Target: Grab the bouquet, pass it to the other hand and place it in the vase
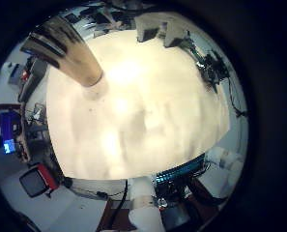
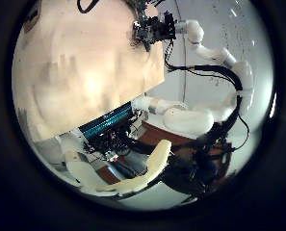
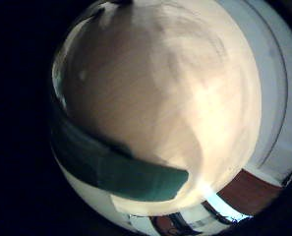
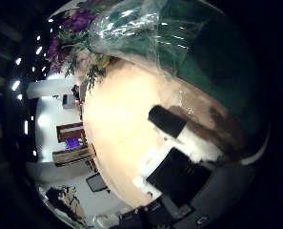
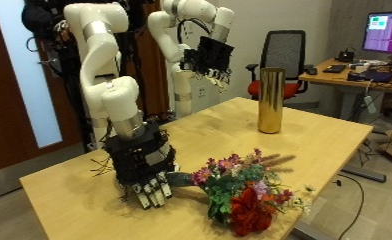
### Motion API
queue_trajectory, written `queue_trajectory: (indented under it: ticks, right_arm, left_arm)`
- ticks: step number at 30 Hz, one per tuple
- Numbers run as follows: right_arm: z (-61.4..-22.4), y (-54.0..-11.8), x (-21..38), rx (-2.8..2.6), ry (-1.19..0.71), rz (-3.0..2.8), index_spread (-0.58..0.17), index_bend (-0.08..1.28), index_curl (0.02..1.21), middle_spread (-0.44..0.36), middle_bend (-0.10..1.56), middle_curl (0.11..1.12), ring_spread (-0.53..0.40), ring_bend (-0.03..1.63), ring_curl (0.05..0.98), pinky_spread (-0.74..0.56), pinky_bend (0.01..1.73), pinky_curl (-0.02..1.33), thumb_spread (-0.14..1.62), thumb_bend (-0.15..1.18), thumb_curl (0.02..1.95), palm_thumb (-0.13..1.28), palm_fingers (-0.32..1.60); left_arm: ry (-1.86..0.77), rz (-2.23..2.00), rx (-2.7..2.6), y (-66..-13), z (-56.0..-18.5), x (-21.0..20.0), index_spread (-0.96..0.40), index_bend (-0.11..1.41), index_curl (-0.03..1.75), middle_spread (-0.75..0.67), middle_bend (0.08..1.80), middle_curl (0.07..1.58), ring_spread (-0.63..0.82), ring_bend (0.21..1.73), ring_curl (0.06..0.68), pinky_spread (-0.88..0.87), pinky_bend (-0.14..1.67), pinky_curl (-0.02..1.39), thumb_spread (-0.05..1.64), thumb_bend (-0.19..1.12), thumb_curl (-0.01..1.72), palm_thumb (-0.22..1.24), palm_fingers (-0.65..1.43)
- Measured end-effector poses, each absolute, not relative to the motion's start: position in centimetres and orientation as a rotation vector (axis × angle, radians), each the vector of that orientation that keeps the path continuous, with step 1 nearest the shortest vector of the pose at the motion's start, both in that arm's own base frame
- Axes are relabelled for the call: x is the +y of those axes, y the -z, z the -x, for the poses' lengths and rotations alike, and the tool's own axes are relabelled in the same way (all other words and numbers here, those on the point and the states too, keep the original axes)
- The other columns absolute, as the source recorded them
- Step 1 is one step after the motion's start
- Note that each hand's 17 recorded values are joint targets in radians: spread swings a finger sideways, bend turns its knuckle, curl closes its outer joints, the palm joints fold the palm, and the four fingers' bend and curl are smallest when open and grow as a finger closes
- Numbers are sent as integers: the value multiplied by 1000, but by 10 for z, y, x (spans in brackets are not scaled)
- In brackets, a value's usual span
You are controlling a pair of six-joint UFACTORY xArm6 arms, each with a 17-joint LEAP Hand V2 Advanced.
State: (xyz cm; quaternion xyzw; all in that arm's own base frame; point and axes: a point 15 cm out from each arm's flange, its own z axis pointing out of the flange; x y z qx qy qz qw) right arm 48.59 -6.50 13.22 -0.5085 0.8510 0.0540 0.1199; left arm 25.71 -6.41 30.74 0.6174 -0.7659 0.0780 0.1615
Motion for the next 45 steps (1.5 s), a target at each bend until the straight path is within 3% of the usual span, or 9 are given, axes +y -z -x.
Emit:
queue_trajectory:
  ticks: [3,4,6,14,17,20,23,28,45]
  right_arm:
    - [-488,-135,-66,2480,-148,1485,-307,271,279,-190,670,532,-290,1030,426,-554,1011,432,1046,-19,359,617,1143]
    - [-488,-135,-66,2480,-147,1485,-344,387,341,-210,749,567,-286,1061,441,-561,996,429,1042,-18,364,635,1284]
    - [-488,-137,-67,2479,-141,1479,-369,554,426,-216,856,605,-283,1084,457,-546,1000,435,1033,-19,374,658,1348]
    - [-494,-160,-68,2446,-145,1401,-340,918,645,-203,1119,688,-239,1268,533,-407,1179,528,1003,-14,414,742,1331]
    - [-495,-172,-70,2432,-128,1390,-311,1044,744,-192,1242,736,-217,1362,577,-320,1305,601,963,-8,465,869,1229]
    - [-491,-177,-67,2428,-147,1397,-299,1076,783,-185,1279,748,-209,1392,592,-291,1337,629,937,-10,490,916,1191]
    - [-480,-179,-58,2433,-213,1422,-280,1084,832,-169,1323,755,-201,1427,605,-251,1361,664,893,4,551,1056,1162]
    - [-478,-211,-62,2402,-217,1423,-265,1064,878,-150,1347,749,-198,1444,610,-231,1365,693,844,-3,623,1162,1149]
    - [-446,-331,2,1988,-412,1456,-270,1025,973,-132,1370,734,-190,1456,610,-213,1314,755,537,-14,821,1212,1135]
  left_arm:
    - [-224,-1764,-2186,-308,-257,-64,331,160,282,537,213,322,637,490,215,573,199,314,831,-35,314,177,18]
    - [-223,-1765,-2184,-307,-257,-64,331,162,282,534,208,321,635,491,216,573,200,314,831,-35,314,177,16]
    - [-224,-1766,-2184,-307,-257,-63,331,160,282,536,212,321,640,490,215,573,198,314,831,-35,314,177,18]
    - [-227,-1769,-2181,-307,-257,-63,331,163,282,537,209,320,633,489,214,573,199,314,831,-35,314,177,17]
    - [-227,-1767,-2182,-307,-257,-63,331,162,281,537,212,320,640,488,214,570,198,312,831,-35,314,177,20]
    - [-228,-1766,-2182,-307,-257,-64,331,162,282,534,207,319,638,491,215,566,199,313,831,-35,314,177,16]
    - [-230,-1767,-2183,-308,-257,-63,331,161,282,532,207,319,639,491,214,565,199,313,831,-35,314,177,16]
    - [-235,-1773,-2177,-308,-257,-62,331,161,282,537,212,321,640,491,214,564,199,312,831,-35,314,177,17]
    - [-328,-1897,-2138,-340,-277,-34,333,170,292,529,207,320,620,498,213,554,193,308,842,-34,312,182,57]
